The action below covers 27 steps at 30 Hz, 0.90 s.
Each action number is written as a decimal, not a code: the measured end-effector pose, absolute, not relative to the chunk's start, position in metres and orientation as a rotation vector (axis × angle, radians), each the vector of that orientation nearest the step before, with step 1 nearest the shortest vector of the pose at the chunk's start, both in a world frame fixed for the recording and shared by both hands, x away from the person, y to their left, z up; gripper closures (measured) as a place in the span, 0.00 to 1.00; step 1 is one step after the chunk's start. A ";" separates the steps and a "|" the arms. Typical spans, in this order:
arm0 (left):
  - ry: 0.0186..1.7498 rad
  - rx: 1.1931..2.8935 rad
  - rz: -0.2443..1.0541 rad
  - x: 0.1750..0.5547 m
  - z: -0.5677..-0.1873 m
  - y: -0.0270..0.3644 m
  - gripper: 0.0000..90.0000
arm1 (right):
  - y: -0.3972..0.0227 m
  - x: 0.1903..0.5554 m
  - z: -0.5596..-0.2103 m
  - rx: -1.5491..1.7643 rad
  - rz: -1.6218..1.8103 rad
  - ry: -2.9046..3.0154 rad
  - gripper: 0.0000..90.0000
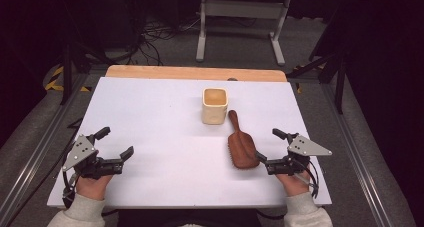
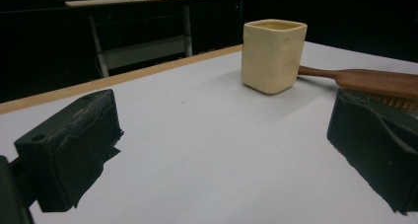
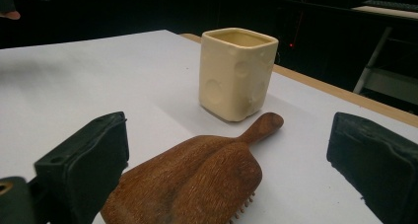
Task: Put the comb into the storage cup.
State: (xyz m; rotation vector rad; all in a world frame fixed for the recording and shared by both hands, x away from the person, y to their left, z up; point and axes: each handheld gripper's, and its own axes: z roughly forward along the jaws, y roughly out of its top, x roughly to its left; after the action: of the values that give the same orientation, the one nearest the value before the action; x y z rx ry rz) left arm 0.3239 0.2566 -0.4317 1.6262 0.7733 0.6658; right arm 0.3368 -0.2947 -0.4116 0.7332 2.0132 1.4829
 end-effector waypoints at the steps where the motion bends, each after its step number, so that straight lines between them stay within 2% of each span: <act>1: 0.769 1.624 0.664 0.324 -0.431 0.256 0.01 | -0.295 0.337 -0.411 0.727 1.488 2.012 0.04; 16: 0.764 1.626 0.658 0.324 -0.430 0.257 0.00 | -0.293 0.340 -0.407 0.724 1.497 2.027 0.06; 27: 0.733 1.624 0.632 0.327 -0.429 0.256 0.01 | -0.283 0.361 -0.388 0.748 1.469 2.067 0.10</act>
State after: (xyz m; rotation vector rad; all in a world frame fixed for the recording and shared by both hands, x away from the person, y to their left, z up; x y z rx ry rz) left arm 0.3273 0.2556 -0.4295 1.6241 0.7329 0.6318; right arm 0.3605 -0.2831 -0.3876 0.7477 2.0666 1.4689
